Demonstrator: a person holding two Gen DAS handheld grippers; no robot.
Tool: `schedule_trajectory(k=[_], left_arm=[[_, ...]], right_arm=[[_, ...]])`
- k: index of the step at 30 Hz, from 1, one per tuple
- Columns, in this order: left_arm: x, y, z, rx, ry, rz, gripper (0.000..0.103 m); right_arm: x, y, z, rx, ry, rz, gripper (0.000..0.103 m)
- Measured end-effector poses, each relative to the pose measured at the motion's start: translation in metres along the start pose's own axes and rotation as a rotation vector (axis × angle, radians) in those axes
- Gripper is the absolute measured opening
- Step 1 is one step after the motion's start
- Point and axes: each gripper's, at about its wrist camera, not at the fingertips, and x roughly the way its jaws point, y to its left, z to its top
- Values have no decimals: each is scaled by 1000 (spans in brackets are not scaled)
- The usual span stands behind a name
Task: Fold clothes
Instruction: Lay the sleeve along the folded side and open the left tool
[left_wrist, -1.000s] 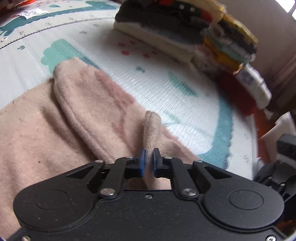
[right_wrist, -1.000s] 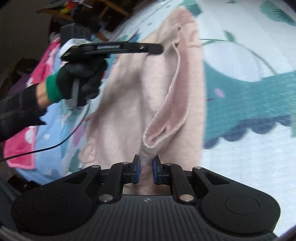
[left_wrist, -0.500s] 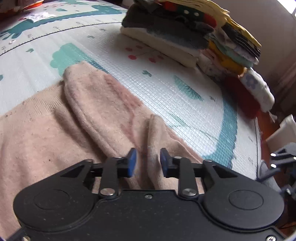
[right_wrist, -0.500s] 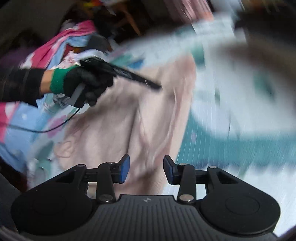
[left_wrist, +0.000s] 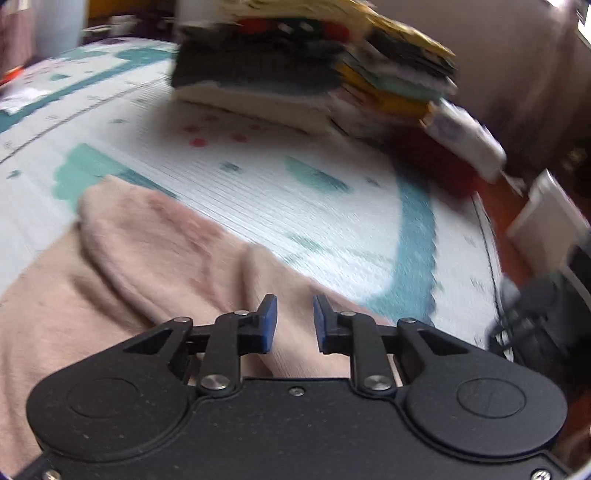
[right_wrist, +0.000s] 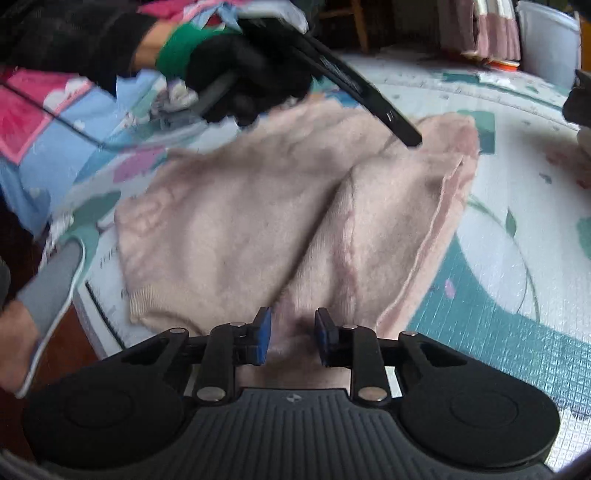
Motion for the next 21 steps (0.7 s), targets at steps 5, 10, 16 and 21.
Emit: schedule_trajectory(k=[5,10,16,21], left_arm=[[39,-7,-7,-33,8,117,19],[9,-7,12,25,8,160,28],[-68,65,-3,-135,-4,356,32],[-124,120,-37,-329,15,496,43]], right_arm=[[-1,-2,-6,49,-7,19,31],[-9,5,3,12,31,41,33],[-36,22,38,-175,134,91,34],[-50,65,91,-484,316,151,36]])
